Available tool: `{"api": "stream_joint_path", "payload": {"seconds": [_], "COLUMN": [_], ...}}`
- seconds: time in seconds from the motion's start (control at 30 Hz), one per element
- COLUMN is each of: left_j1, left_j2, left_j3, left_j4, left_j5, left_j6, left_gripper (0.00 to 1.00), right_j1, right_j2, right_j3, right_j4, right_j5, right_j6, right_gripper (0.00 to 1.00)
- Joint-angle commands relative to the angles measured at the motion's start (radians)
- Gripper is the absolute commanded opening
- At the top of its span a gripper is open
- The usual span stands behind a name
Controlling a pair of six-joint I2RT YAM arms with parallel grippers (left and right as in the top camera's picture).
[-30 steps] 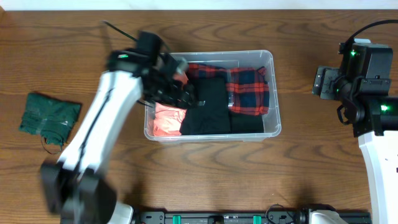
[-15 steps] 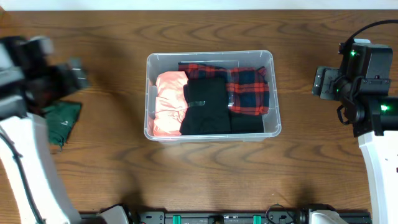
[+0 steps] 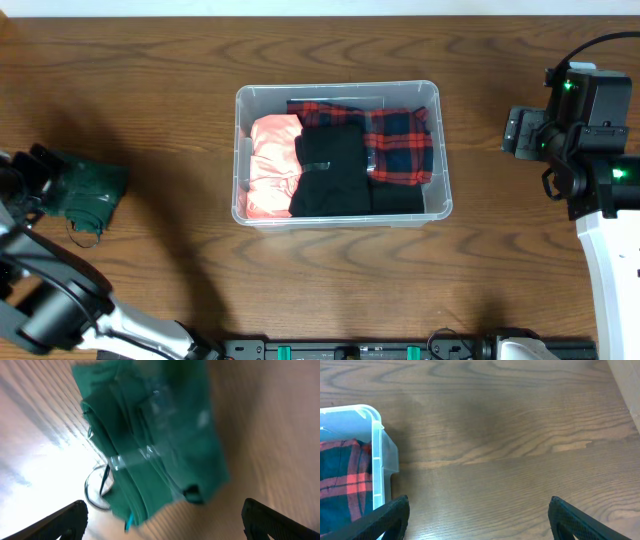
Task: Pack container
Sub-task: 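Grasp the green folded garment with the left gripper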
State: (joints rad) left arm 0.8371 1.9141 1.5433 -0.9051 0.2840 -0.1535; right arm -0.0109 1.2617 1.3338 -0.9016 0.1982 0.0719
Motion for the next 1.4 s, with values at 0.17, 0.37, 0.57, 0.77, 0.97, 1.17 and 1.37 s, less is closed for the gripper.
{"api": "stream_joint_path", "payload": {"seconds": [0.17,0.37,0.57,0.77,0.97,1.17,1.37], "left_j1": [0.013,0.013,0.013,0.005,-0.082,-0.319,-0.691], "left_j2": [0.185,0.230,0.228,0.172,-0.007,-0.249,-0.374], "left_j3": [-0.010,-0.010,-0.010,-0.010,-0.009,-0.009,-0.009], "left_j4": [0.035,0.047,0.043,0.017,0.030,0.041,0.049], "left_j5": [0.022,0.078,0.204,0.413,0.531,0.538,0.535], "left_j6": [-0.009,-0.006,0.008,0.056,0.072,0.131,0.169], "left_gripper": [0.98,0.87,0.11,0.06,0.06,0.06,0.06], "right_j1": [-0.007,-0.007,-0.007,-0.007,-0.007,-0.006,-0.007], "right_j2": [-0.011,-0.011,-0.011,-0.011,-0.011,-0.011,-0.011], "right_j3": [-0.001,-0.001,-0.001,-0.001,-0.001,-0.001,-0.001], "right_j4": [-0.001,-0.005,-0.006,-0.006,-0.007,-0.008,-0.008], "right_j5": [0.000,0.000,0.000,0.000,0.000,0.000,0.000], "right_j6": [-0.002,-0.003,-0.010,-0.010,-0.010,-0.010,-0.010], "right_gripper": [0.87,0.87,0.87,0.87,0.87,0.87,0.87]}}
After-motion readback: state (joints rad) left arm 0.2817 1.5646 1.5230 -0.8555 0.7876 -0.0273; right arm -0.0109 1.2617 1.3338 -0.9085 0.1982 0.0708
